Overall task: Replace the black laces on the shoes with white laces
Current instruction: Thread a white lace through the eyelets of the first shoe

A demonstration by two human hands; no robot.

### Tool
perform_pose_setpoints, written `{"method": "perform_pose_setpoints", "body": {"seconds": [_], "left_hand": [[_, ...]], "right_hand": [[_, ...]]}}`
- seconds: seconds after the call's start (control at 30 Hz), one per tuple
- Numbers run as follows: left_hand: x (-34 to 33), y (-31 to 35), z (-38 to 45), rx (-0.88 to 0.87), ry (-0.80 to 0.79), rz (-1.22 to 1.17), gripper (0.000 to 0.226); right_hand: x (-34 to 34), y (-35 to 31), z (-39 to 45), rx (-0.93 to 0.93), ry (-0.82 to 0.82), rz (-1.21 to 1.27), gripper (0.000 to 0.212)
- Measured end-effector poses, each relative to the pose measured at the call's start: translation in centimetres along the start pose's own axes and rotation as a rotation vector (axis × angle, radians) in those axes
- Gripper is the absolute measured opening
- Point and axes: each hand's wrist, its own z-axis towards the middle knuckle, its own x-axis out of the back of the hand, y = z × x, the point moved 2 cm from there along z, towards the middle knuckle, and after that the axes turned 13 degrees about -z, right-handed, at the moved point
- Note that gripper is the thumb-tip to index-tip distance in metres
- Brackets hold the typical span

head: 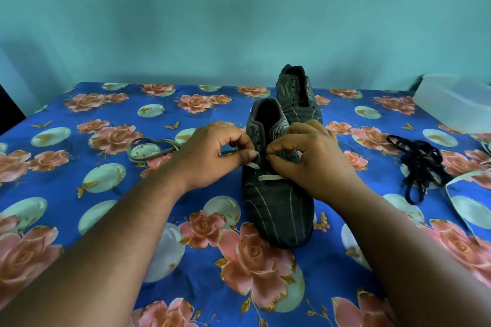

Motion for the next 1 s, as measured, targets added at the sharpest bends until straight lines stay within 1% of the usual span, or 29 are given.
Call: {"method": "perform_pose_setpoints", "body": {"seconds": [0.07,0.13,0.2,0.27,0.33,0.4,0.47,0.6,0.67,0.7,0.77,0.87,0.93,1.0], "left_hand": [[-0.2,0.0,0.0,0.097,-0.057,-0.071,0.012],[-0.3,0.1,0.0,0.173,-0.094,-0.145,0.012],[-0.4,0.1,0.1,0.219,-0.110,-0.197,0.018],[-0.3,0.2,0.1,0.218,-0.128,-0.191,0.023],[-0.2,0.4,-0.1,0.157,-0.103,-0.100,0.023],[0.1,0.8,-0.3,0.072,-0.039,-0.027,0.028],[0.4,1.0,-0.3,-0.017,0.008,-0.016,0.031],[0.6,0.9,0.2,-0.193,0.049,0.098,0.020],[0.6,0.9,0.2,-0.220,0.044,0.155,0.016],[0.5,0.8,0.1,-0.196,0.033,0.166,0.017],[0.1,0.6,0.1,-0.071,-0.002,0.145,0.021],[-0.7,0.7,0.3,0.154,-0.058,-0.026,0.024],[-0.8,0.6,0.3,0.276,-0.052,-0.133,0.026],[-0.7,0.5,0.3,0.312,-0.053,-0.159,0.030]], "right_hand": [[-0.2,-0.1,0.0,-0.034,-0.010,0.040,0.019],[-0.5,0.0,0.0,-0.065,-0.049,0.062,0.006],[-0.7,-0.2,0.1,-0.100,-0.106,0.087,0.009],[-0.8,-0.3,0.2,-0.122,-0.150,0.086,0.010],[-0.8,-0.3,0.2,-0.117,-0.147,0.090,0.013],[-0.6,-0.4,0.0,-0.094,-0.103,0.111,0.013],[-0.4,-0.3,-0.2,-0.075,-0.054,0.115,0.003],[-0.4,-0.3,-0.1,-0.071,-0.025,0.103,0.008],[-0.4,-0.3,-0.1,-0.070,-0.034,0.091,0.011],[-0.5,-0.3,-0.1,-0.069,-0.042,0.085,0.011],[-0.6,-0.3,-0.1,-0.084,-0.075,0.076,0.009],[-0.7,-0.2,0.0,-0.110,-0.129,0.065,0.009],[-0.6,-0.2,0.1,-0.112,-0.162,0.069,0.010],[-0.5,-0.1,0.1,-0.106,-0.182,0.080,0.010]]}}
